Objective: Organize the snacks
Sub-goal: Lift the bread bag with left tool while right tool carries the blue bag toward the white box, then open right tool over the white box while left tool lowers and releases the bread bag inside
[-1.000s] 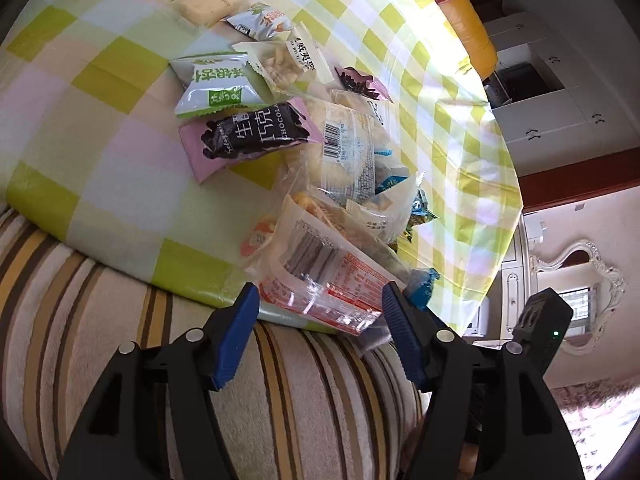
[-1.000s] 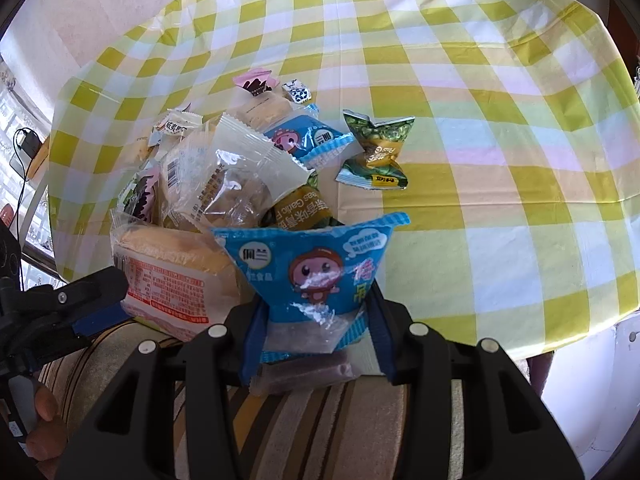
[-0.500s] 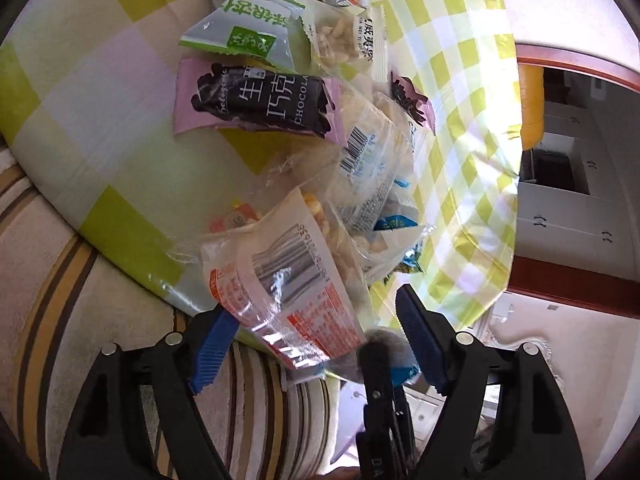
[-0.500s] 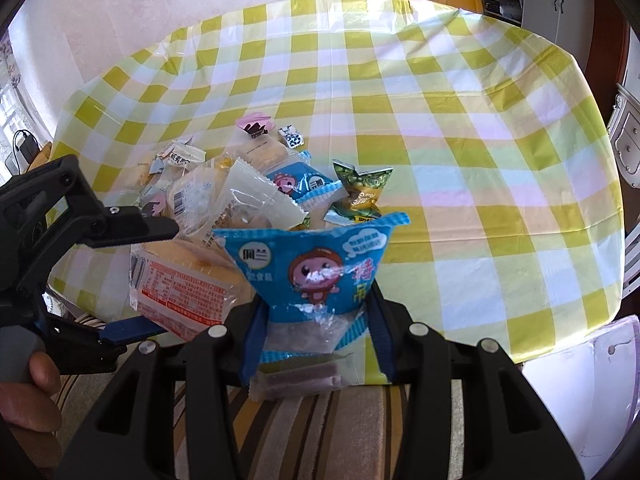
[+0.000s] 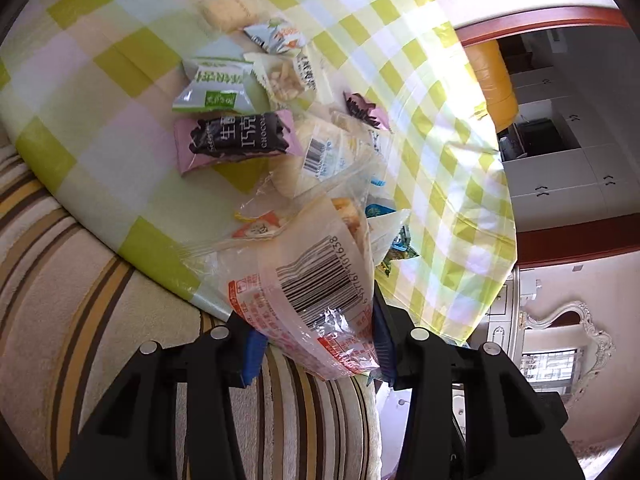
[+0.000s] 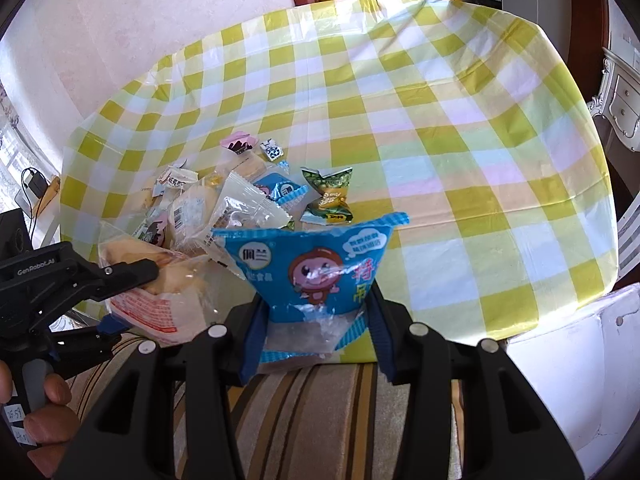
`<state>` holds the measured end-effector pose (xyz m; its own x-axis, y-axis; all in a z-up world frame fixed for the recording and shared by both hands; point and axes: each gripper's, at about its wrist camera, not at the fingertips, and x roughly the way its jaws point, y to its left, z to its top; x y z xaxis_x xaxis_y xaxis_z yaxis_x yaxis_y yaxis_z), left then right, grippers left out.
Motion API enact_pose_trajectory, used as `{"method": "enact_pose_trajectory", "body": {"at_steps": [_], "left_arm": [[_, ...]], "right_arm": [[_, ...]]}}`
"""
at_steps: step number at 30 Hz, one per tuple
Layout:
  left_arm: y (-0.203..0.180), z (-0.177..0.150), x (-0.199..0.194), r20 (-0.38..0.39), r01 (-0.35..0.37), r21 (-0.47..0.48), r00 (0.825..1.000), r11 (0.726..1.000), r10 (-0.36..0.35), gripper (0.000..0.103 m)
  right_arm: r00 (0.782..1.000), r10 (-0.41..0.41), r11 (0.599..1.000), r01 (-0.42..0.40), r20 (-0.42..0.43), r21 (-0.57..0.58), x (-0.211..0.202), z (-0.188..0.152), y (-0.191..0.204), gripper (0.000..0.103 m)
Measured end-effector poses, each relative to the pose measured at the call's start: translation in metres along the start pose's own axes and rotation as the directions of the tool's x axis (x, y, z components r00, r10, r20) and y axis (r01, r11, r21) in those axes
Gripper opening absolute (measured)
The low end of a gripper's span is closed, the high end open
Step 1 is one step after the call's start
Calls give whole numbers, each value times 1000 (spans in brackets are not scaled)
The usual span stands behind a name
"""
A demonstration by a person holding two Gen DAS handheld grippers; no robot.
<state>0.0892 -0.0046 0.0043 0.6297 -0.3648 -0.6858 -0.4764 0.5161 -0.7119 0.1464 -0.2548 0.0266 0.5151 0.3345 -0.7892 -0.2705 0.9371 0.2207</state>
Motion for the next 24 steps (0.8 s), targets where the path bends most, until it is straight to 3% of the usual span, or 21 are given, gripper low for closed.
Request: {"method": "enact_pose_trajectory", "body": {"at_steps": [4,9,16,24], "left_arm": [[-28,-11,-21,72,27,135,997,990,-37,44],[-69,-36,-25,60,97,308,991,947,-121,44],[-115,-79,11,-104,201,455,979,867,-172,44],[-165,-151,75,-321,288,602,941,744,-105,44]], "right_arm": [[1000,5,999,-5,8,43,-16,-6,-17,46],[999,-21,995,18,32,95,-42,-11,-45,46],[990,-134,972,121,53,201,-75,-26,-111,46],[964,-264,904,248,0,348,-94,-66,-198,46]]}}
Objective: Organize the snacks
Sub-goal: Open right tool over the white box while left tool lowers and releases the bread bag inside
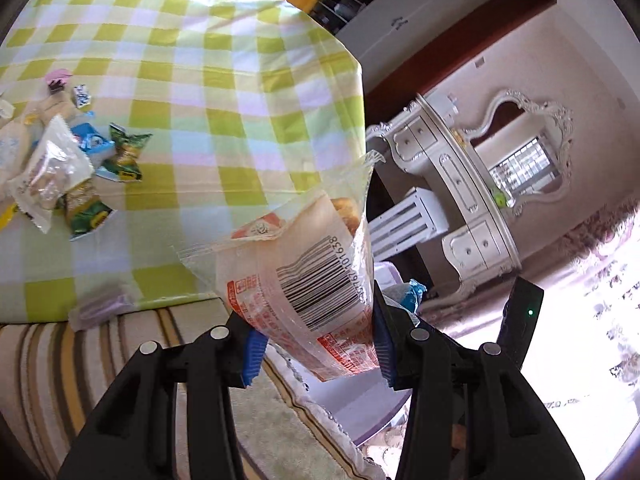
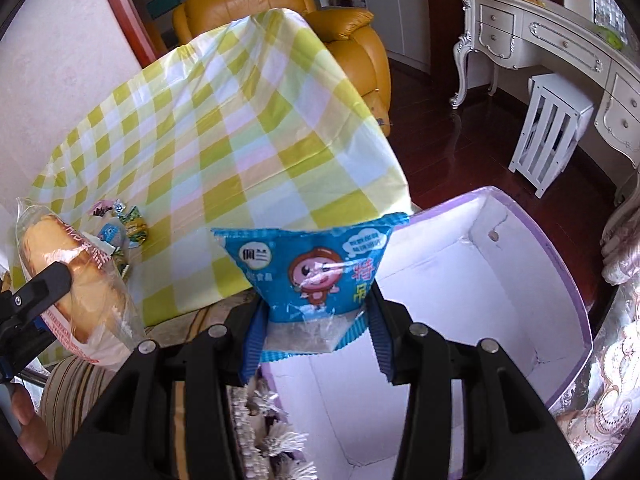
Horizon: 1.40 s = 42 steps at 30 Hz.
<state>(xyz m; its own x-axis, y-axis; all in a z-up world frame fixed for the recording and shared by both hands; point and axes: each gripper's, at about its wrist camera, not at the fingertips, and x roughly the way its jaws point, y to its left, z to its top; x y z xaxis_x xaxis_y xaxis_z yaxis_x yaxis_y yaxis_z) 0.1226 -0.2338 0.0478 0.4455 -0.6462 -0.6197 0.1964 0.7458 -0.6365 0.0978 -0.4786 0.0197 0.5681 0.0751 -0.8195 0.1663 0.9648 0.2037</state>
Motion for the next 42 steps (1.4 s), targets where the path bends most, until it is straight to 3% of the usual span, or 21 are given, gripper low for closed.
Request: {"method": "enact_pose_trajectory", "body": {"at_steps": [9,14,18,21,26,34,42], "left_arm": [[-35,-19,88,-203,-6,102,979,995,27,44],[-39,-28,121,-283,-51,145,955,988,90,44],[-39,-32,145,-355,-92,171,923,981,148,45],[-36,-34,152,-380,-96,168,912,981,154,46],[-29,-32,151,-385,-98,138,912,985,145,64],[-22,-25,130,-340,-86,93,934,992,113,73],[-21,-21,114,-299,-80,99,948,992,106,80]], "right_arm": [[991,-110,989,117,-79,90,29,-24,-63,46],[977,-160,975,179,-142,134,51,-38,-87,47],[971,-177,968,201,-159,152,57,-43,-97,49],[967,-192,965,218,-169,148,60,-43,-97,50],[969,-190,966,214,-157,148,58,-41,-94,67],[978,-165,974,182,-129,131,49,-30,-78,76],[977,-189,969,202,-98,144,38,-22,-77,77]]}}
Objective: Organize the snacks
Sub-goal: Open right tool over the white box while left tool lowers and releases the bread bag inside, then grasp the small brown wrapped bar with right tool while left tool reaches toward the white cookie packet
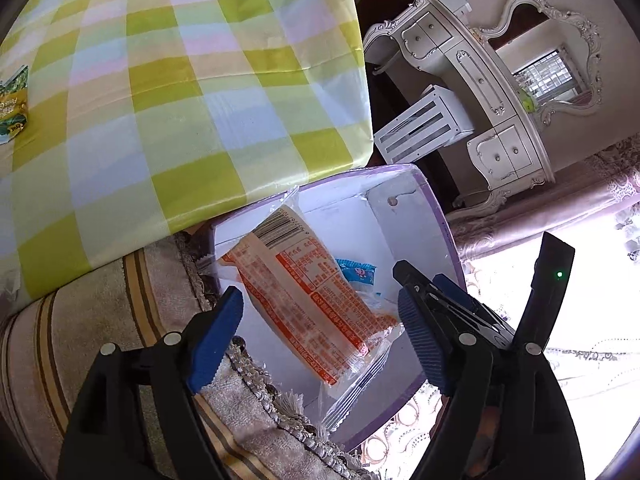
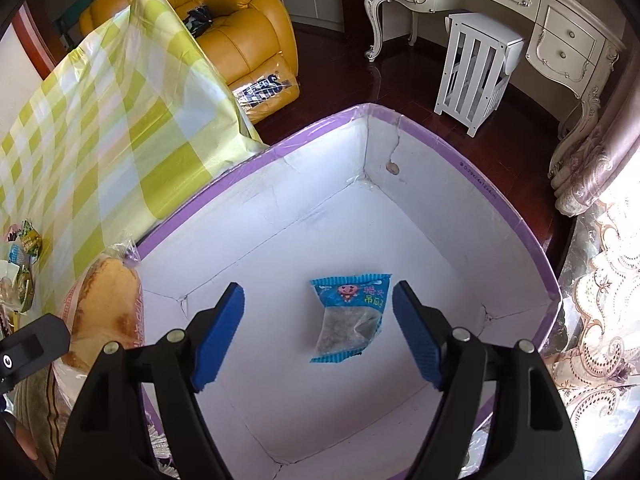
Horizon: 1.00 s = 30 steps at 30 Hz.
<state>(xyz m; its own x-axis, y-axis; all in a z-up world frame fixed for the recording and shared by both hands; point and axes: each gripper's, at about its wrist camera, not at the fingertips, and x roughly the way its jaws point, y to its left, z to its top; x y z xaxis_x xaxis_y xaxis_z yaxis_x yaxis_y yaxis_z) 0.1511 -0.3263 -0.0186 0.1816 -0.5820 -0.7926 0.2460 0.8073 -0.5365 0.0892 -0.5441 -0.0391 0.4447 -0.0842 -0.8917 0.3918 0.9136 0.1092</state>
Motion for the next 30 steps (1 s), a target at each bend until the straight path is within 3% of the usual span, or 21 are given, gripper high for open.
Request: {"method": "enact_pose_trajectory", "body": {"at_steps": [8,16,21,27,30], "left_arm": [[17,-7,-35,82,9,-4,997,1000,-9,80],[48,-18,-76,183,-2,-47,983,999,10,80],[72,-30,-109,261,-28,-80,964,996,48,79],[114,-53,-153,349,-67,-159,929,985,120,75],[138,-68,-172,373,-78,-212,915,974,155,68]], "right_arm": [[999,-24,999,25,30,-30,-9,3,10,77],[1000,26,996,-25,13,-81,-14,0,37,78],[996,95,982,-93,3,-162,-24,-5,79,78],[995,96,907,-72,36,-414,-47,-15,142,77],[984,175,892,-168,-22,-420,-55,-17,158,78]]}}
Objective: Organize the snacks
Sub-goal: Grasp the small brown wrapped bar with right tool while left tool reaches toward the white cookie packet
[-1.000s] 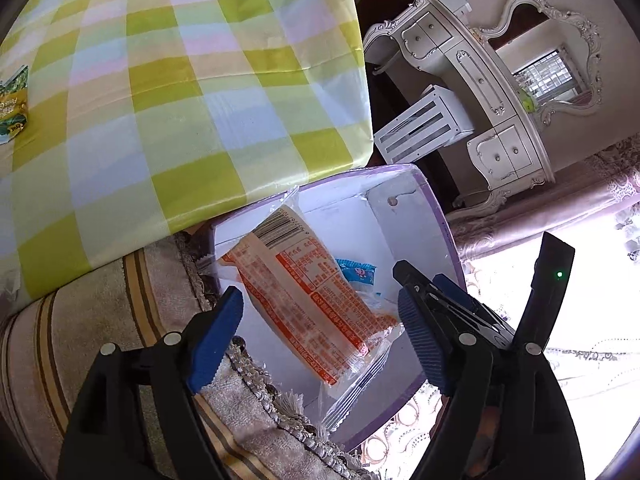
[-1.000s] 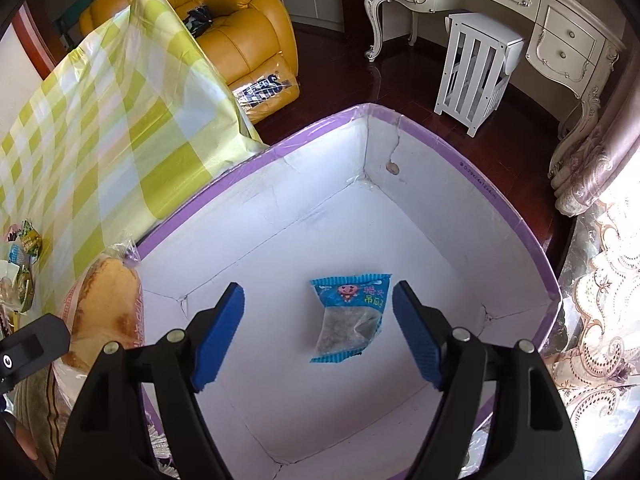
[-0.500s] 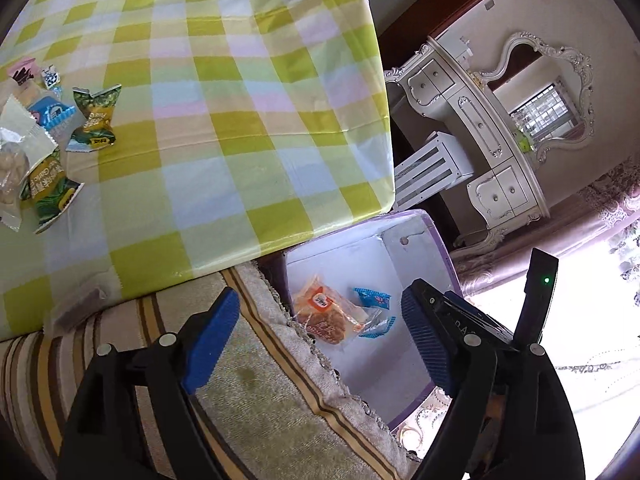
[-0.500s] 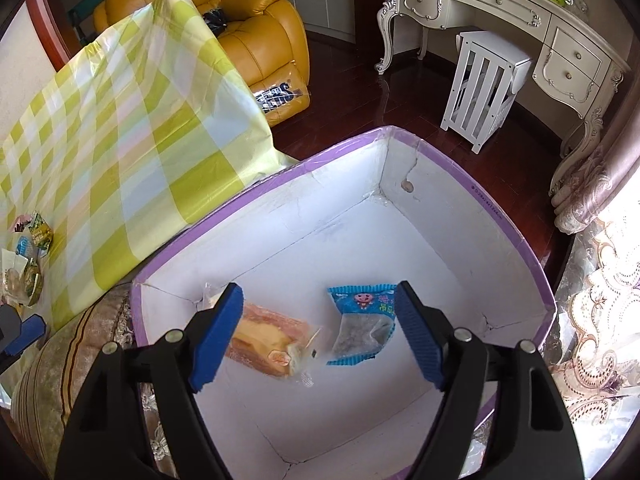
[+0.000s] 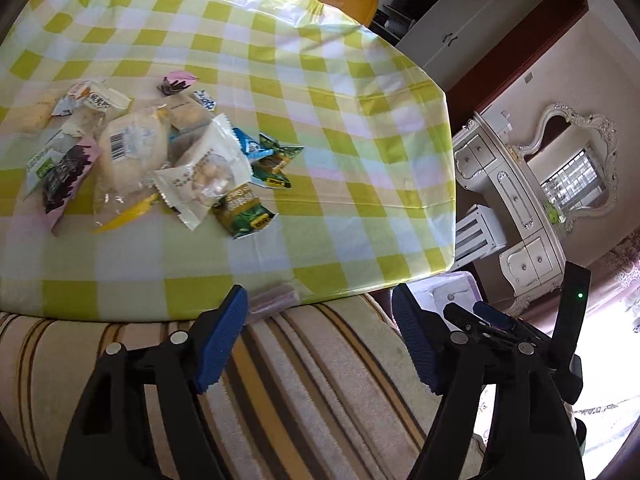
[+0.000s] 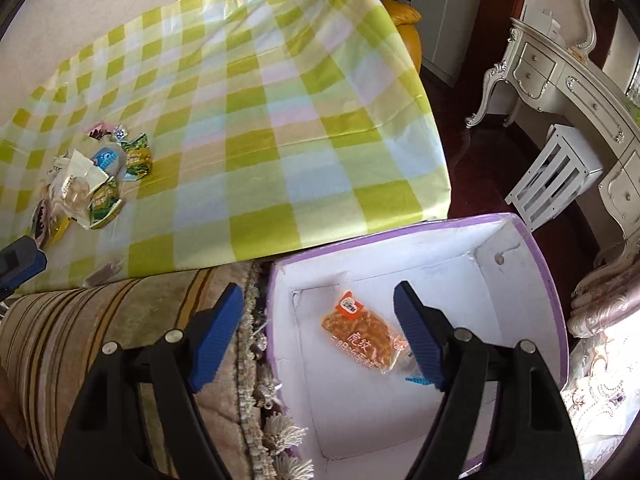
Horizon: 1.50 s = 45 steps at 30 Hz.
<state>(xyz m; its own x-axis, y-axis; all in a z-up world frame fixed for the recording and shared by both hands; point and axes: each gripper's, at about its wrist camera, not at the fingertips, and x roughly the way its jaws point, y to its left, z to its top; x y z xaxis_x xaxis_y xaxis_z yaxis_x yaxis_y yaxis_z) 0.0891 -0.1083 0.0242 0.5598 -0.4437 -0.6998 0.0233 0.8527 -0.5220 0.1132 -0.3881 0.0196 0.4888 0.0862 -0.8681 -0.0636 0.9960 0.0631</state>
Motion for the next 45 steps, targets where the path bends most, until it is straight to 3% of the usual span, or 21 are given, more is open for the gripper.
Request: {"method": "enact_pose_trajectory", "body": {"at_steps": [5,9,16,22,34,37,45], "left_arm": [[35,-5,-24,22,-48,-40,999,998,49,59],[54,-5,-40,51,-102,-46,993,994,104,59],[81,-1,-48,56,-125,-108,990,986,131,59],[92,1,-49,54,-122,-148,990,981,131,59],[105,6,-50,66,-125,-167,988,978,138,59],[107,7,-50,66,-128,-171,988,977,141,59],[116,12,-52,71,-148,-174,984,973,162,59]], "right_arm": [[997,64,987,-68,-30,-146,3,2,53,78],[994,88,957,-102,-62,-272,10,-1,93,78],[985,97,892,-148,-140,-427,30,-1,139,78],[959,163,885,-246,-232,-395,48,9,158,78],[941,153,894,-262,-301,-364,83,13,182,77],[951,132,891,-237,-280,-387,83,13,186,67],[954,148,898,-240,-262,-368,80,14,184,54]]}}
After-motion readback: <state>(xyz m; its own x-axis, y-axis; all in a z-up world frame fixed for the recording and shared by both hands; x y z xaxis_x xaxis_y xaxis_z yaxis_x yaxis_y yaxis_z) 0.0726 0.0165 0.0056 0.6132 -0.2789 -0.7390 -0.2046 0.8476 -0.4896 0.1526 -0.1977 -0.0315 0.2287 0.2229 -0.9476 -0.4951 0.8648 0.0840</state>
